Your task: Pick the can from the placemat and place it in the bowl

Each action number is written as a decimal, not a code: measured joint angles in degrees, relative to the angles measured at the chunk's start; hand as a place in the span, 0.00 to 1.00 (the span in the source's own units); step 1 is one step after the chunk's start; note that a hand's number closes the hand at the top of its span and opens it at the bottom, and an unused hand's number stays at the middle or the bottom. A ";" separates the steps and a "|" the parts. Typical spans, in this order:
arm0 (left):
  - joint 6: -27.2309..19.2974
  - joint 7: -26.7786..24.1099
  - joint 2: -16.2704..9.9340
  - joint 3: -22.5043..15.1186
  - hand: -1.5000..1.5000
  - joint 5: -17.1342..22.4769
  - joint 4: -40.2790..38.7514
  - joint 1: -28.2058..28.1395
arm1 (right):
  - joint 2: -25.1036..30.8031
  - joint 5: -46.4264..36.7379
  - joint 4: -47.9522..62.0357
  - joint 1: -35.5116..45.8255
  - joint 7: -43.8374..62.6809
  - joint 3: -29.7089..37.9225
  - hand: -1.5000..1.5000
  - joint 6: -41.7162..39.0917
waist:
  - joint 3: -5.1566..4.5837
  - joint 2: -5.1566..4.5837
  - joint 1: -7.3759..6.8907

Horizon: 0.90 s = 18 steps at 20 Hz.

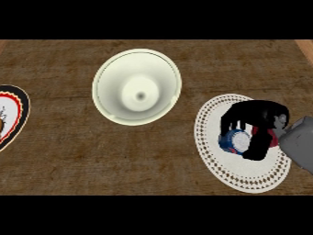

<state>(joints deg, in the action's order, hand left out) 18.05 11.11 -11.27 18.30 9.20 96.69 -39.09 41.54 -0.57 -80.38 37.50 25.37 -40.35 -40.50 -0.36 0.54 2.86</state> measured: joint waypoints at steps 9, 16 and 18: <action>1.63 -0.79 2.34 2.28 0.50 -1.43 -0.34 1.11 | -1.74 -4.54 -0.72 2.33 -2.52 -2.53 1.00 0.29 | 0.07 -0.04 -0.27; 3.15 -0.80 3.63 4.30 0.50 -2.30 -0.75 1.89 | -6.55 -8.15 -2.87 5.05 -2.11 -3.87 1.00 3.74 | -0.02 0.51 -0.15; 3.58 -0.93 4.11 4.70 0.50 -2.43 -0.73 2.10 | -10.24 -9.40 -4.03 5.88 -0.27 -4.59 1.00 6.19 | -0.12 0.98 -0.34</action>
<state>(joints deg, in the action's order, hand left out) 21.63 10.18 -7.16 23.00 6.77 95.97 -36.99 31.29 -9.97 -84.41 43.38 25.10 -44.93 -34.31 -0.49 1.52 2.52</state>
